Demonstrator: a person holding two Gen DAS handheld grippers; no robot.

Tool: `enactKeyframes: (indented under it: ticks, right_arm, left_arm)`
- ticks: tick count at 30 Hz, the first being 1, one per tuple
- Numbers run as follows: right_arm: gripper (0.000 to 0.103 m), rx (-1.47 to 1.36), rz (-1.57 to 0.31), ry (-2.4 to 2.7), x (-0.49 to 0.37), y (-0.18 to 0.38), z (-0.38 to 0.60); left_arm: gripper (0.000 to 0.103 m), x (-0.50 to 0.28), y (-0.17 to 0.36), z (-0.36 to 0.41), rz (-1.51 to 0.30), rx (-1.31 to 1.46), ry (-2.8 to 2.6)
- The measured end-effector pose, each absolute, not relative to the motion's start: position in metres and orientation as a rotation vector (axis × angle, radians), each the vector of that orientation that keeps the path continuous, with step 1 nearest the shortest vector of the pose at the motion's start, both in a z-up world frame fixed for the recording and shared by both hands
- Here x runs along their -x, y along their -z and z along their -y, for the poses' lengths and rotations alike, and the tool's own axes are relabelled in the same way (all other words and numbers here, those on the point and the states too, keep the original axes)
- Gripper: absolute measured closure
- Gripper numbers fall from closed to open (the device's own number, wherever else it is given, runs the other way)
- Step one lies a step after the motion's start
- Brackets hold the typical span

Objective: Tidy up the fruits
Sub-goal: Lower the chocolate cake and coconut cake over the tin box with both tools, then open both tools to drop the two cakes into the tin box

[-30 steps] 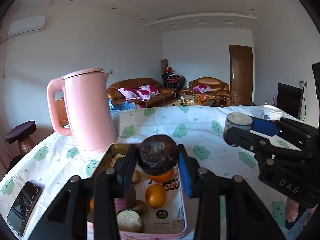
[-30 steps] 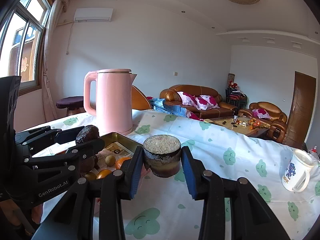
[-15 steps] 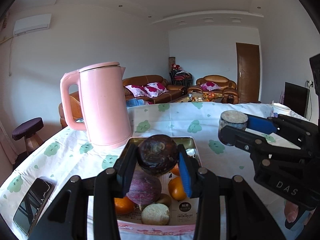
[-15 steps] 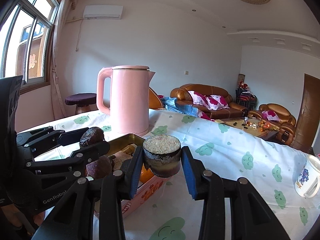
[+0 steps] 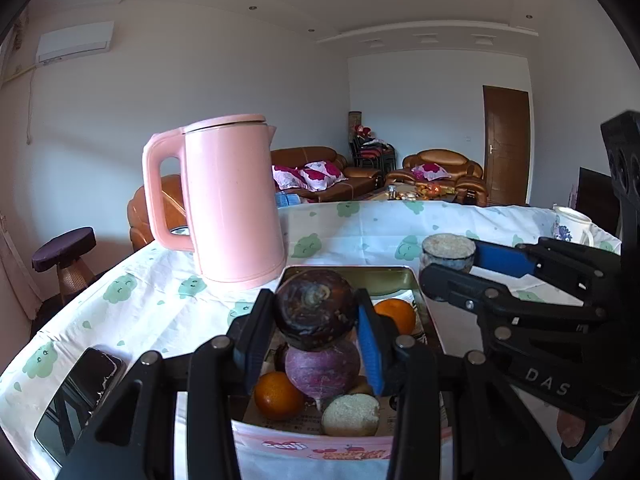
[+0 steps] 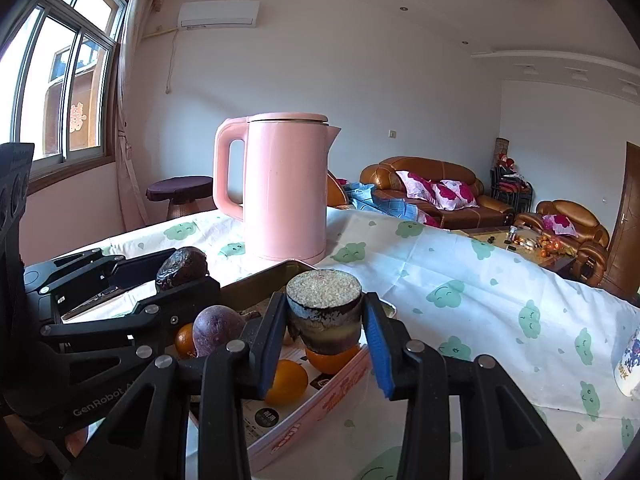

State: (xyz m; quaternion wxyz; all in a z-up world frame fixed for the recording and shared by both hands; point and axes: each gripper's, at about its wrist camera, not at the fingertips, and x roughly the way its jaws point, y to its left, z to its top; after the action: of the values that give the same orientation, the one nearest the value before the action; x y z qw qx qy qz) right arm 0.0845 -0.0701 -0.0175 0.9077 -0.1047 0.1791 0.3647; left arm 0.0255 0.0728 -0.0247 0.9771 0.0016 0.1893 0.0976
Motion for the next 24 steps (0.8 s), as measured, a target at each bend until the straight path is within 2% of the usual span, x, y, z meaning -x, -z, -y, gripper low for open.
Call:
enactKeyframes:
  ticks: [24]
  right_arm:
    - [0.062,0.265,-0.524,-0.819,-0.094,0.044,0.042]
  left_arm:
    - [0.061,-0.031,0.036,-0.089,-0.444,0.004,-0.205]
